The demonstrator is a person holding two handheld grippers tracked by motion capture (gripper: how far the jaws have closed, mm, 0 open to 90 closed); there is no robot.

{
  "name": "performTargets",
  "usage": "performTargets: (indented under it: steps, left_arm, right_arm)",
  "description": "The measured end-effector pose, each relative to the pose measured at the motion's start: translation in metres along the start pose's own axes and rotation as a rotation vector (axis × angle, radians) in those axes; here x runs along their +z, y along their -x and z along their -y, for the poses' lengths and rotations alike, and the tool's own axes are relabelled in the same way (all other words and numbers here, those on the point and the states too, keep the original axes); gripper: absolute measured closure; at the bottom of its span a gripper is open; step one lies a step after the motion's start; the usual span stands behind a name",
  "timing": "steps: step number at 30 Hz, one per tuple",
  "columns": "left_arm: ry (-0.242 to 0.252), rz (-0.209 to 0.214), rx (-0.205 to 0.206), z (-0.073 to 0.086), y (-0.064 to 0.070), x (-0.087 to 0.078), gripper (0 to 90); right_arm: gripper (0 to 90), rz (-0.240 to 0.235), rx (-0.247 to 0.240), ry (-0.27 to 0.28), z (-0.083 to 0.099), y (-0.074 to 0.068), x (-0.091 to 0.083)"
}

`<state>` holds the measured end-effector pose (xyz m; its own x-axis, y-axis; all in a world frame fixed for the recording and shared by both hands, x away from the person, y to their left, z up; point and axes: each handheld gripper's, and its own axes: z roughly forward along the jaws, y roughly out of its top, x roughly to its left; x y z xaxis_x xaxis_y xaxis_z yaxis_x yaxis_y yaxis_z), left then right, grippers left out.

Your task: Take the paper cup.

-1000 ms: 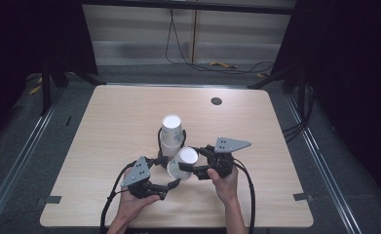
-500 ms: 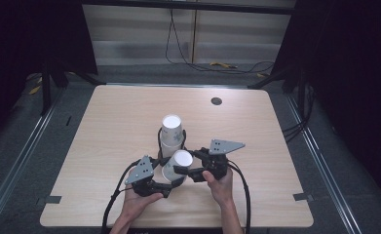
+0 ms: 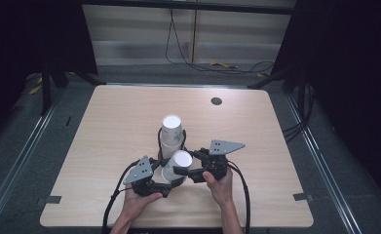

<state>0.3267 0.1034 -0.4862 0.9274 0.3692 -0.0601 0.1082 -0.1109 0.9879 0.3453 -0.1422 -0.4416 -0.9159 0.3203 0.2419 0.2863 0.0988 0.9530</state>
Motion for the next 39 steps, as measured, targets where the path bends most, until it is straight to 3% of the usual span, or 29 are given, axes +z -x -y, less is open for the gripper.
performTargets:
  steps: [6,17,25,27,39]
  left_arm:
    - [0.006,0.001,0.002,0.0,0.0,0.0,24.9]
    - [-0.021,0.001,0.017,-0.001,-0.002,-0.003,29.5]
    - [-0.037,-0.011,0.001,0.0,-0.005,-0.002,29.8]
    - [-0.051,-0.009,0.003,0.0,-0.006,-0.002,29.9]
    - [-0.098,0.002,-0.005,-0.004,-0.012,-0.004,30.4]
  right_arm:
    - [35.9,-0.003,-0.002,0.006,-0.001,0.0,0.0]
    - [33.1,0.0,0.006,-0.003,0.0,0.0,0.003]
    - [25.6,0.032,0.001,-0.007,0.0,-0.001,0.002]
    - [23.7,0.082,-0.006,-0.034,0.0,-0.002,-0.001]
    - [17.8,0.111,0.0,0.008,-0.002,0.001,-0.012]
